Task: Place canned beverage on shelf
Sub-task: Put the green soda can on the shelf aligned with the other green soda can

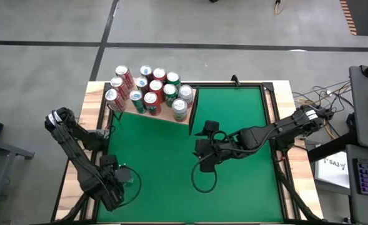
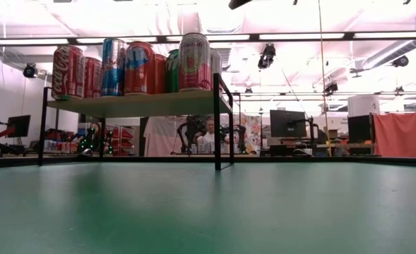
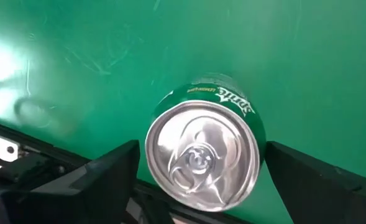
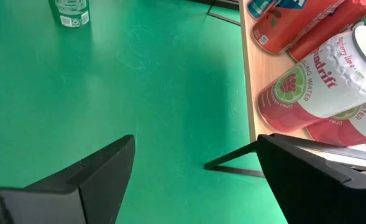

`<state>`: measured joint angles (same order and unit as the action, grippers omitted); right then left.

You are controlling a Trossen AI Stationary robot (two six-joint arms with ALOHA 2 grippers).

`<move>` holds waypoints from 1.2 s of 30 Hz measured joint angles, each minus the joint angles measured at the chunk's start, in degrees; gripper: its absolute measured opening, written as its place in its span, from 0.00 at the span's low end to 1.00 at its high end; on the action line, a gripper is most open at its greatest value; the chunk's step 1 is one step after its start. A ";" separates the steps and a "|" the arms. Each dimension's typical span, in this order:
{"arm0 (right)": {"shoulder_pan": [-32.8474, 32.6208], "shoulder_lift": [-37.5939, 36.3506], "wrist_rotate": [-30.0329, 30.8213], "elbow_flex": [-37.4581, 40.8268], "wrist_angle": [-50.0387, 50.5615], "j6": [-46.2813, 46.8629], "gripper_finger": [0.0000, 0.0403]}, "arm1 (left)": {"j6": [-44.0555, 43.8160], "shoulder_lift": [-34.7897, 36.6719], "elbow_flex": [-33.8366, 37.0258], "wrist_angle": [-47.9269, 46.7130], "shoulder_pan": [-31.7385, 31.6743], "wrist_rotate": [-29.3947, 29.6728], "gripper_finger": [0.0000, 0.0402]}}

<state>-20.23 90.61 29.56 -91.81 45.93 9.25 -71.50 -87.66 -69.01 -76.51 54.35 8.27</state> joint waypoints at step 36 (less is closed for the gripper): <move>-0.39 10.54 -2.56 3.69 -29.34 -7.83 0.81 | -0.27 0.15 -22.00 -6.70 -12.76 28.32 0.71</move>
<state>-20.62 101.15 27.00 -88.12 16.59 1.42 -71.77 -87.50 -91.00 -83.21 41.59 36.59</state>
